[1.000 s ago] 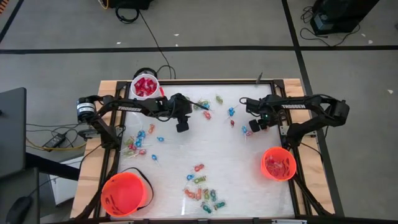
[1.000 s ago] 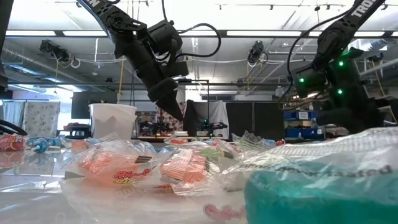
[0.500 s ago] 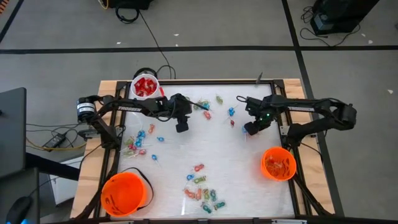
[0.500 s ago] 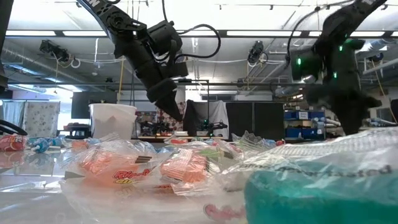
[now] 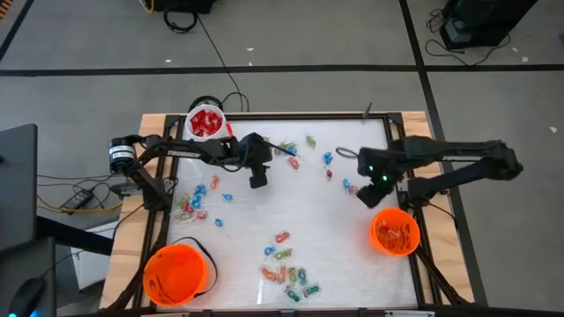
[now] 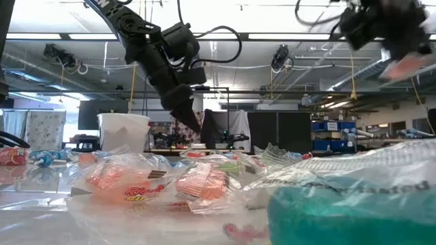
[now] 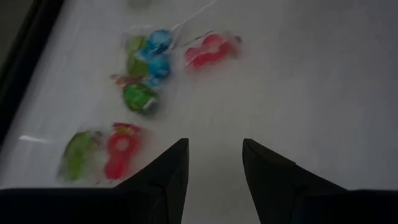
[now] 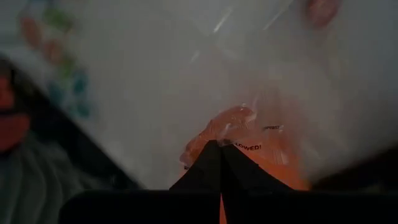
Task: Sort candy by brand, put in halloween buckets
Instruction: Put the orange candy into the right orange bucket, then put the green candy into the right orange bucket
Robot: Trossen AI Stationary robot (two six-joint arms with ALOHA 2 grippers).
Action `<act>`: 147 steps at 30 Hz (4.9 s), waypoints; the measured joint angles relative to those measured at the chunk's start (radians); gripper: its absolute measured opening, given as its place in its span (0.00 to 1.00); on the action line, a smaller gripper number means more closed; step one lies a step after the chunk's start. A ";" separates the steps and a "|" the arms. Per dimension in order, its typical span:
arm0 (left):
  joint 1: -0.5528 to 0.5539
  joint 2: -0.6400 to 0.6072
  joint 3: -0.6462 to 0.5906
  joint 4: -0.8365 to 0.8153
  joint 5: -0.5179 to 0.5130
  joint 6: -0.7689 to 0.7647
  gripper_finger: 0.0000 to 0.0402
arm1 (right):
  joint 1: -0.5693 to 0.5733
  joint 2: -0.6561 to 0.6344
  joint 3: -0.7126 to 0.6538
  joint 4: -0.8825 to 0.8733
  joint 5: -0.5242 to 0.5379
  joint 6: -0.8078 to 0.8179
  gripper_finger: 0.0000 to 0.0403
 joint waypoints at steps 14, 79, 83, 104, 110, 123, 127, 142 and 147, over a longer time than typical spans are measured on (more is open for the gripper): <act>0.000 0.000 -0.032 0.020 0.050 -0.019 0.39 | 0.483 0.021 0.019 -0.128 -0.013 0.341 0.02; 0.122 0.000 -0.063 0.110 0.139 0.034 0.39 | -0.559 0.979 0.485 0.486 0.343 -0.885 0.09; 0.137 0.000 -0.103 0.166 0.180 0.009 0.39 | -0.557 0.935 0.485 0.492 0.306 -0.907 0.03; 0.074 0.000 -0.154 0.412 0.329 -0.098 0.39 | -0.204 0.773 0.484 0.498 0.263 -0.989 0.01; 0.068 0.000 -0.154 0.375 0.325 -0.098 0.39 | -0.097 0.700 0.469 0.289 0.360 -0.929 0.01; 0.072 0.000 -0.154 0.375 0.284 -0.096 0.39 | 0.191 0.330 0.254 0.069 0.350 -0.551 0.01; 0.072 0.000 -0.154 0.378 0.278 -0.093 0.39 | 0.307 0.241 0.222 -0.011 0.351 -0.352 0.01; 0.072 0.000 -0.154 0.382 0.278 -0.098 0.39 | 0.744 0.135 0.173 -0.178 0.307 0.322 0.01; 0.072 0.000 -0.154 0.381 0.278 -0.097 0.39 | 0.787 0.135 0.027 -0.178 0.240 0.385 0.03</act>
